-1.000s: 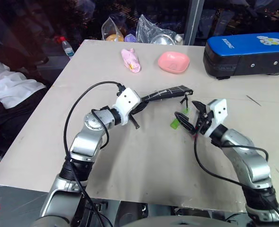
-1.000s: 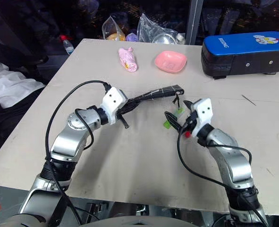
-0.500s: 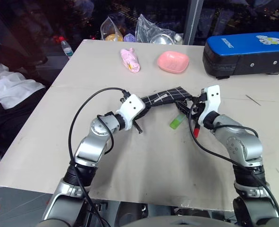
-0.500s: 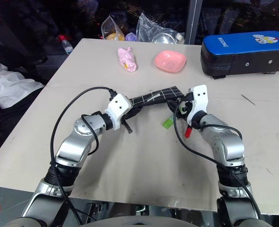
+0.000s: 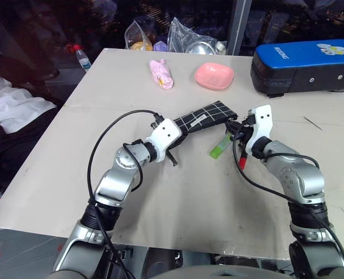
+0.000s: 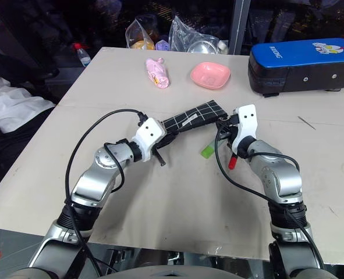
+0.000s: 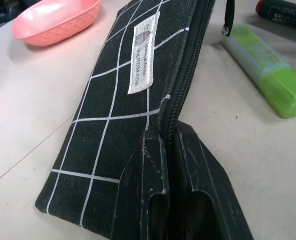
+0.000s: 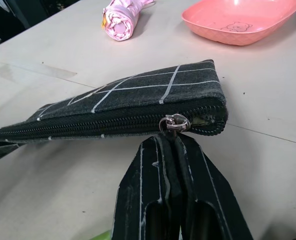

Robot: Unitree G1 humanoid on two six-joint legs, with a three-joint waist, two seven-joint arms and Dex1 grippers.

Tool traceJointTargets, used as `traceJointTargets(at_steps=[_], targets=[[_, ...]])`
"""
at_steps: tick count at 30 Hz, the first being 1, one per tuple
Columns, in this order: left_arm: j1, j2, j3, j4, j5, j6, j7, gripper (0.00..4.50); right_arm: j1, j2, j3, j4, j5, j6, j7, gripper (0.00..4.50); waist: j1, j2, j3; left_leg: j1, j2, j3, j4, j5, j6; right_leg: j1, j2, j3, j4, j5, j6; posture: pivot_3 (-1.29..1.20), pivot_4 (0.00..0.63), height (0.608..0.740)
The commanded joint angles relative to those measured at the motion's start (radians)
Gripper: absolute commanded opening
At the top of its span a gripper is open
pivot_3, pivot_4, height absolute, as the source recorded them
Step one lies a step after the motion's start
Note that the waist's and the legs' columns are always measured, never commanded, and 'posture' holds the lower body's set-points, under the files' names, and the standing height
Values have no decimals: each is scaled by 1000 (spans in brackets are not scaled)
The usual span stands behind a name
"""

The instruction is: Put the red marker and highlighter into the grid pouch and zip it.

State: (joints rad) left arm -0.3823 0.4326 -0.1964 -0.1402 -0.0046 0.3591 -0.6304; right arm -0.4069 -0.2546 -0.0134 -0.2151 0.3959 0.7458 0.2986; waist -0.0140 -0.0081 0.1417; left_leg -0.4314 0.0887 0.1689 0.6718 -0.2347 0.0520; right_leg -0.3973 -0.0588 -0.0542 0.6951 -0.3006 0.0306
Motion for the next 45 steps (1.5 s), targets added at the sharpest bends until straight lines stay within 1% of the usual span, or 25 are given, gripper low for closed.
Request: traceJointTargets(at_steps=[1,4,8,10,12,13,20,24,30,33,35,36,38,39,45], targets=[[22,-10,13,-48,-16,-110,0,0,-24,-6,-7,-30,-5,-10,2,21,0,0,0,0,0,0,0,0,0,0,0,0,0,0,0,0,150,725],[48,-3,18,2,19,-291,20,0,-28,-8,-18,-19,-4,-11,3,21,0,0,0,0,0,0,0,0,0,0,0,0,0,0,0,0,150,725],[57,5,12,94,97,-490,86,1304,-29,-11,-23,-12,-5,-11,9,0,0,0,0,0,0,0,0,0,0,0,-1,0,0,0,0,0,150,725],[60,1,13,131,108,-562,103,2101,-29,-14,-23,-8,-4,-10,14,0,0,0,0,0,0,0,-1,0,0,0,-1,0,0,0,0,0,150,725],[63,-7,15,160,120,-617,128,3079,-29,-17,-22,-7,-4,-9,17,0,0,0,0,0,0,0,-1,0,0,0,-1,0,0,0,0,0,150,725],[71,-11,17,174,134,-649,151,3469,-28,-20,-22,-7,-3,-8,20,0,0,0,0,0,0,1,-1,0,0,0,-2,0,0,0,0,0,150,725],[142,10,24,240,174,-771,204,3469,-31,-34,-25,-5,-3,-5,31,0,-1,0,0,0,0,1,-2,0,0,-1,-2,-1,0,0,0,0,150,725],[118,5,26,295,192,-836,238,3469,-34,-40,-23,-5,0,0,36,0,1,0,0,0,0,1,-1,0,0,0,-3,-1,0,0,0,0,150,725],[81,-1,16,353,193,-866,239,3469,-34,-45,-24,-10,-1,5,42,0,0,0,0,0,-1,1,-2,0,0,0,-3,-1,0,0,0,0,150,725],[69,-5,15,398,186,-876,235,2718,-33,-46,-24,-15,-2,6,42,0,-1,0,0,0,-1,1,-2,0,0,-1,-3,-2,0,0,0,0,150,725],[62,-11,16,432,181,-882,233,1797,-32,-45,-24,-15,-2,5,41,0,-1,0,0,0,-1,1,-2,0,0,-1,-3,-2,0,0,0,0,150,725],[58,-12,13,450,184,-892,232,1244,-32,-43,-23,-16,-2,5,40,0,0,0,0,0,-1,1,-2,0,0,-1,-3,-2,0,0,0,0,150,725],[49,-15,10,471,187,-908,233,274,-30,-43,-18,-20,-4,3,40,0,0,0,0,0,-1,1,-2,0,0,-1,-3,-2,0,0,0,0,150,725],[44,-17,9,475,189,-916,233,78,-30,-45,-14,-22,-6,2,43,0,1,0,0,0,-1,1,-2,0,0,-1,-3,-2,0,0,0,0,150,725],[37,-31,3,453,207,-924,243,78,-45,-112,63,-36,-67,-38,106,0,0,0,0,0,-1,1,-2,0,0,-1,-4,-2,-1,0,0,0,150,725]])
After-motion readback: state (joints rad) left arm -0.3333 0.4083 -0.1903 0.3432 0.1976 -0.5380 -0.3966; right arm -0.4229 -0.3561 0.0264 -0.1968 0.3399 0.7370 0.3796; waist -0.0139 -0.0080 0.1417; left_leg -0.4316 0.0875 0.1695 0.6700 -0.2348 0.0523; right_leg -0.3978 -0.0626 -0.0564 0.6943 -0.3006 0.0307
